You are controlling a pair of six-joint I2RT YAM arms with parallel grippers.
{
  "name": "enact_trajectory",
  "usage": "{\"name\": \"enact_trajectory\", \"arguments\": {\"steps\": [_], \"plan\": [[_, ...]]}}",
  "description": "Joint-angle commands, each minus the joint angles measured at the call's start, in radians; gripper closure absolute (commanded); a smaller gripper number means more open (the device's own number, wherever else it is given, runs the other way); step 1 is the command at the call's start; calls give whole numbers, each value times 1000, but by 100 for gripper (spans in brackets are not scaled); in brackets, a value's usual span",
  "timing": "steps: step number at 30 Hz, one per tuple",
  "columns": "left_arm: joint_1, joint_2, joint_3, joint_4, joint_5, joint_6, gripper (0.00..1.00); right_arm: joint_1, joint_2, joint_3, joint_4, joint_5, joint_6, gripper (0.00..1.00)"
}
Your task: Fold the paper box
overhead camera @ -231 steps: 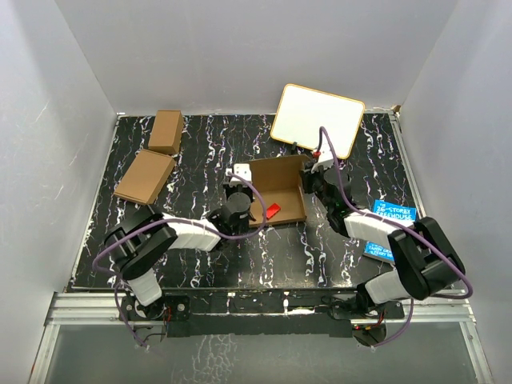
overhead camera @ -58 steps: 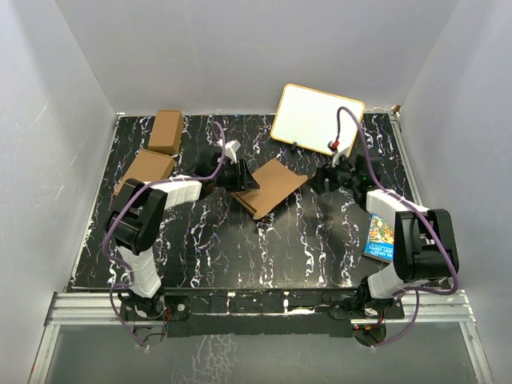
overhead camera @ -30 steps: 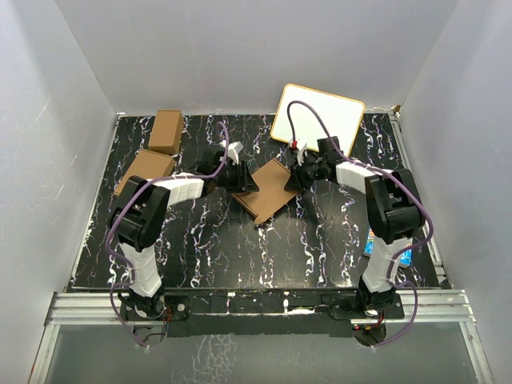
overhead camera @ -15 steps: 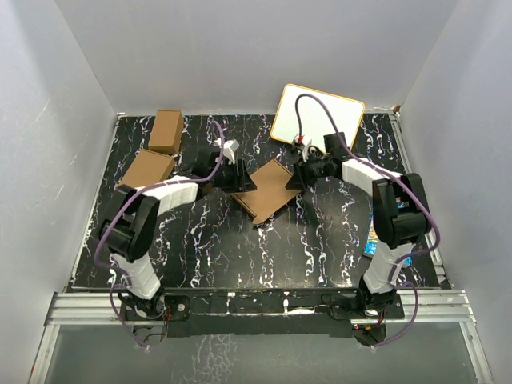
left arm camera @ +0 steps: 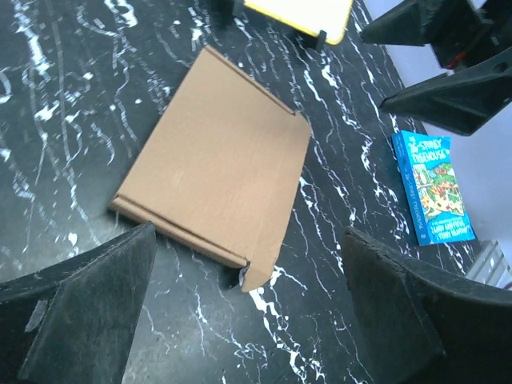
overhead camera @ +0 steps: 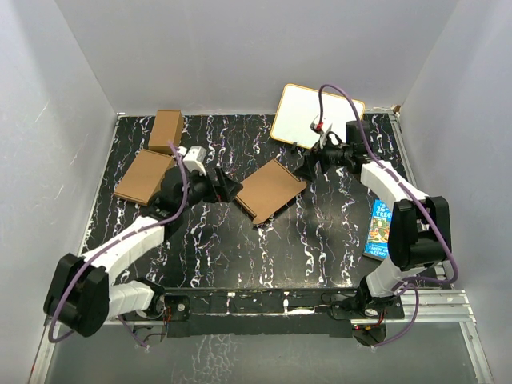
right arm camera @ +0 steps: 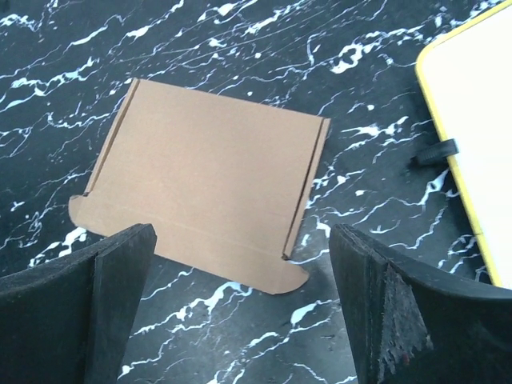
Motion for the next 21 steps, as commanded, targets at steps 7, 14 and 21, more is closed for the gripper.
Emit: {"name": "enact_trajectory", "arguments": {"steps": [7, 14, 21], "plan": [[20, -82, -255, 290, 48, -285, 3, -50, 39, -27, 178, -104, 109, 0], [20, -29, -420, 484, 69, -431, 3, -53, 168, -38, 209, -69, 222, 5], [20, 33, -383, 404, 35, -423, 4, -52, 276, 33, 176, -21, 268, 13]]}}
